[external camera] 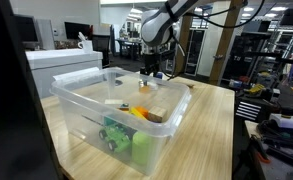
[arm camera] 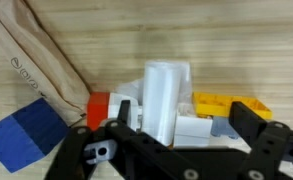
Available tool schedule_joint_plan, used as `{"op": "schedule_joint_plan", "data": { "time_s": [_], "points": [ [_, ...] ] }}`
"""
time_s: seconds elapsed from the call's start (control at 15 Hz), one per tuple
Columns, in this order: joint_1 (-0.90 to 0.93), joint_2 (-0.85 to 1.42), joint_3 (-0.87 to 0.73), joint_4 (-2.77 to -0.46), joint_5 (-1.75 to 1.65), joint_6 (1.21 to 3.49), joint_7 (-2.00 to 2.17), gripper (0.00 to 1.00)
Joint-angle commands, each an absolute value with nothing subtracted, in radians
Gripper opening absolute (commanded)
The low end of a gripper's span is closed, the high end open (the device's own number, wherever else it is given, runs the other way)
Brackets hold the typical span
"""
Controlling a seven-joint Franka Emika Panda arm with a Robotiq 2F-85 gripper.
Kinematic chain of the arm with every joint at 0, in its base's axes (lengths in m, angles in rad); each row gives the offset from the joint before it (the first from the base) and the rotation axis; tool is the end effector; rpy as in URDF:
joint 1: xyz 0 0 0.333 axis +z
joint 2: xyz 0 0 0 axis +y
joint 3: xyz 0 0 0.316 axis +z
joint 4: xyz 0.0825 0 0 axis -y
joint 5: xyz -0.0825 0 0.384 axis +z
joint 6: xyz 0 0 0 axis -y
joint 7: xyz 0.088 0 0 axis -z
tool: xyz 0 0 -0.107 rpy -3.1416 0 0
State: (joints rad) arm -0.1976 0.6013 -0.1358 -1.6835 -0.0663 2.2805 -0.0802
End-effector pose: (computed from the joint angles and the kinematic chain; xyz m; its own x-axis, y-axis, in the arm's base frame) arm 0.6443 -0.2143 0.2537 0.9824 -0.1862 -0.0145 -0.1829 -0.9751 0.1258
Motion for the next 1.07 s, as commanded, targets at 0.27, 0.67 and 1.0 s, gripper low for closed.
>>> {"op": "schedule_joint_plan", "data": {
  "time_s": [0.27, 0.67, 1.0],
  "points": [
    [-0.218, 0.506, -0.133, -1.751, -0.023, 2.268, -0.074, 1.0],
    [-0.219, 0.498, -0.171, -1.806, -0.047, 2.278, -0.047, 1.0],
    [-0.224, 0.535, -0.162, -1.822, -0.038, 2.308, -0.07, 1.0]
  ]
}}
